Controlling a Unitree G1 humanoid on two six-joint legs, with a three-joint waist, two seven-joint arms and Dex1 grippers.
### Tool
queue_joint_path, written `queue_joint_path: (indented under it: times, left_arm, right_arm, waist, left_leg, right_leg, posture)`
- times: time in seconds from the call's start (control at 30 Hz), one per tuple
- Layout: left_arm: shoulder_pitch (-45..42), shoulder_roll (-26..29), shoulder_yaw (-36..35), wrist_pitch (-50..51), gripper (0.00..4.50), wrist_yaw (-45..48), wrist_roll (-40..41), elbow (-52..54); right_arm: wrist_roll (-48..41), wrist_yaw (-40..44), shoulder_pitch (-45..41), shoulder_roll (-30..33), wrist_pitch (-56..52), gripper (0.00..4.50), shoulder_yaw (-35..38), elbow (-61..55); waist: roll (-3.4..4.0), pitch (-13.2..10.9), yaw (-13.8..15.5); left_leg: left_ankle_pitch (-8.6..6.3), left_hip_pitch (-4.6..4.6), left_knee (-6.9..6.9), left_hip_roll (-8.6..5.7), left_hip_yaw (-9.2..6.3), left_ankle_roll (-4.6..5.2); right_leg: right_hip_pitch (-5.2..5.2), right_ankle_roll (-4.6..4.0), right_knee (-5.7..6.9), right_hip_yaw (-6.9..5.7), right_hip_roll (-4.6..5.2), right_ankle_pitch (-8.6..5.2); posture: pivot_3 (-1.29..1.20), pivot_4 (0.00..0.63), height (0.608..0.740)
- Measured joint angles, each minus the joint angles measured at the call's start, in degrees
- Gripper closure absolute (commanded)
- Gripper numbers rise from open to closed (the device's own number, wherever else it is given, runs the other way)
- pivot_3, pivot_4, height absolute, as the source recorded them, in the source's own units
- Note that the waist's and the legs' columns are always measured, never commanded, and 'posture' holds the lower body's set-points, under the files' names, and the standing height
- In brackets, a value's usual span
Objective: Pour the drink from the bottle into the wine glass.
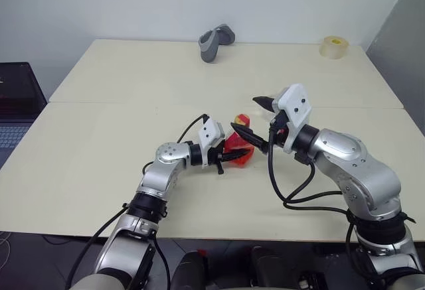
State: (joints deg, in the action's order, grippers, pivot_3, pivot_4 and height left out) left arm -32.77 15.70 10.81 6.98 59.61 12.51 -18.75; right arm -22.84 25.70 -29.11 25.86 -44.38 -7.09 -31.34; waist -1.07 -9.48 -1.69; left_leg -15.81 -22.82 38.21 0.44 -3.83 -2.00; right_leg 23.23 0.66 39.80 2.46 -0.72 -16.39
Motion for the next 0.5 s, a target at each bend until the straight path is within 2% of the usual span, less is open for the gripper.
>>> queue_joint_path:
  times: [0.3, 0.5]
  left_arm:
    - [0.0, -0.1, 0.01, -0.06, 3.48, -0.04, -0.02, 0.0]
    - [0.0, -0.13, 0.01, -0.1, 3.48, -0.02, -0.02, -0.02]
  right_arm:
    - [-4.84, 1.86, 1.77, 1.31, -2.27, 0.06, 4.02, -1.98]
    - [-7.54, 2.1, 1.92, 0.92, -3.64, 0.06, 4.13, -2.36]
  waist:
    - [0.0, 0.0, 0.01]
    - [0.0, 0.0, 0.0]
  left_leg:
    - [0.0, 0.0, 0.0, 0.0, 0.0, 0.0]
    - [0.0, 0.0, -0.01, 0.01, 0.0, 0.0]
  right_leg:
    - [0.0, 0.0, 0.01, -0.01, 0.0, 0.0]
    - [0.0, 0.0, 0.01, -0.01, -0.01, 0.0]
  posture:
    - [0.0, 0.15, 0.74]
    - [0.0, 0.15, 0.74]
